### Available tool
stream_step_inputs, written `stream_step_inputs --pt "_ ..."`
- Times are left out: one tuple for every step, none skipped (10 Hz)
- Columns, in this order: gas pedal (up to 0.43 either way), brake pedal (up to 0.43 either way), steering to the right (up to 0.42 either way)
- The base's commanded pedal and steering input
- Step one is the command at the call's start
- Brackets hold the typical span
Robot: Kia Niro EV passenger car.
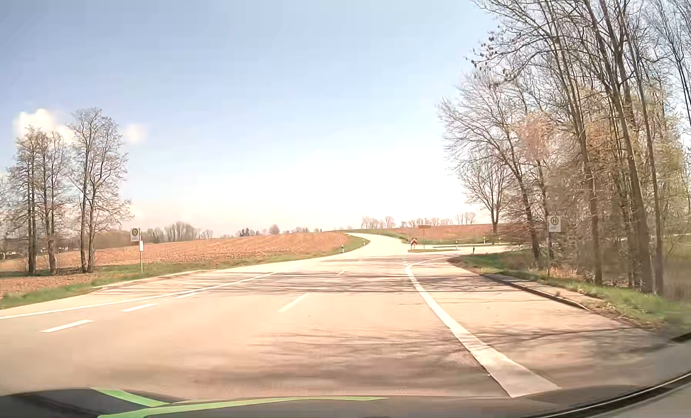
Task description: Follow the waypoints while adhering to traffic rules and regulations
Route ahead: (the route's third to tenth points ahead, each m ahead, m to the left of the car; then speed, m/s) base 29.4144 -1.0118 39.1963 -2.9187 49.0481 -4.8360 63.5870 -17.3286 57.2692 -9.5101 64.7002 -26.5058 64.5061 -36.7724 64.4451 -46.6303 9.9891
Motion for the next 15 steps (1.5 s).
stream_step_inputs --pt "0.287 0.0 0.013" --pt "0.287 0.0 0.016" --pt "0.287 0.0 0.017" --pt "0.28 0.0 0.017" --pt "0.268 0.0 0.017" --pt "0.268 0.0 0.017" --pt "0.228 0.0 0.018" --pt "0.209 0.0 0.021" --pt "0.177 0.0 0.023" --pt "0.169 0.0 0.025" --pt "0.157 0.0 0.025" --pt "0.13 0.0 0.027" --pt "0.11 0.0 0.029" --pt "0.098 0.0 0.03" --pt "0.087 0.0 0.033"
